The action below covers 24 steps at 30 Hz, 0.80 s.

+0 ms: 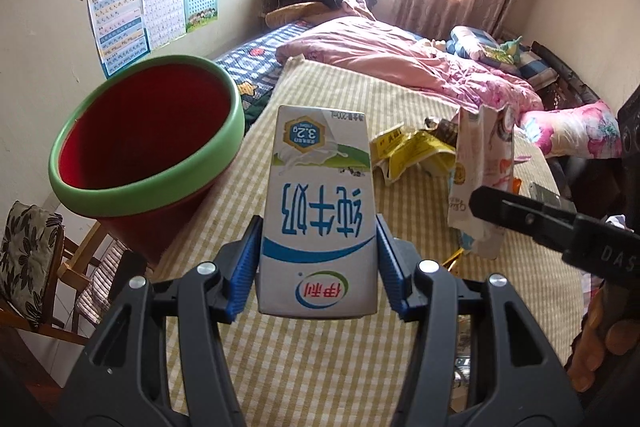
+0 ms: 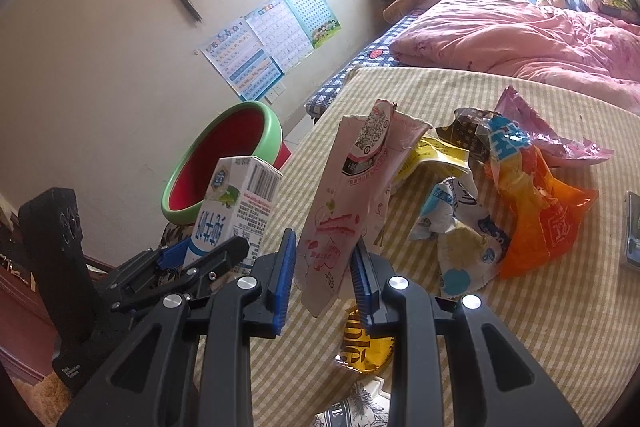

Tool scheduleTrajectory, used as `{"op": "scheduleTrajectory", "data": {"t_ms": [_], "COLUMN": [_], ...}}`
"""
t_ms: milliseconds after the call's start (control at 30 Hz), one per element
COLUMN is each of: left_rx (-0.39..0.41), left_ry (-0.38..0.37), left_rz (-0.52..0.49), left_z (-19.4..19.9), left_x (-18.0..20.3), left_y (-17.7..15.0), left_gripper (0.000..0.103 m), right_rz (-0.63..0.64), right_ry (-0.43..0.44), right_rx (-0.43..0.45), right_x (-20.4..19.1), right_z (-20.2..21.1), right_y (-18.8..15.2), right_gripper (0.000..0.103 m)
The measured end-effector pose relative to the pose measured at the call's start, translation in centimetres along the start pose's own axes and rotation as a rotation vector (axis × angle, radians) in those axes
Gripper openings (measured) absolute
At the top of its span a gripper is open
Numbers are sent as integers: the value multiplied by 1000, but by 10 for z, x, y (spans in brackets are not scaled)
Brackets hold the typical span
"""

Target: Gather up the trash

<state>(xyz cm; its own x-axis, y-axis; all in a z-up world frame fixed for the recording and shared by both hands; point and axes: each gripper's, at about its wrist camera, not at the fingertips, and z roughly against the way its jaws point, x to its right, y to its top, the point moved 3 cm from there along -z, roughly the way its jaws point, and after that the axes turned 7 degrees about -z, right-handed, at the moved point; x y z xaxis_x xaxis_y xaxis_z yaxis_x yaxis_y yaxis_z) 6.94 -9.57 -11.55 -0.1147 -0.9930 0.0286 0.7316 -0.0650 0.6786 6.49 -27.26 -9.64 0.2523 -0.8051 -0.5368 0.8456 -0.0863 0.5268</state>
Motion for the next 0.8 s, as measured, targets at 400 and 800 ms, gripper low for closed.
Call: {"op": "scheduleTrajectory", "data": {"t_ms": [400,800], "left_rx": [35,40], "left_ry": [17,27], "left_rz": [9,22], "left_z": [12,19], "left_x": [3,1], "left_y": [4,1], "left_gripper": [52,52], "right_rz": [21,32], "right_ry": [17,32], "right_rx": [3,-1], "right_x": [-7,-11], "right_z": [4,5], "right_y": [-3,-5], "right_gripper": [27,27]}}
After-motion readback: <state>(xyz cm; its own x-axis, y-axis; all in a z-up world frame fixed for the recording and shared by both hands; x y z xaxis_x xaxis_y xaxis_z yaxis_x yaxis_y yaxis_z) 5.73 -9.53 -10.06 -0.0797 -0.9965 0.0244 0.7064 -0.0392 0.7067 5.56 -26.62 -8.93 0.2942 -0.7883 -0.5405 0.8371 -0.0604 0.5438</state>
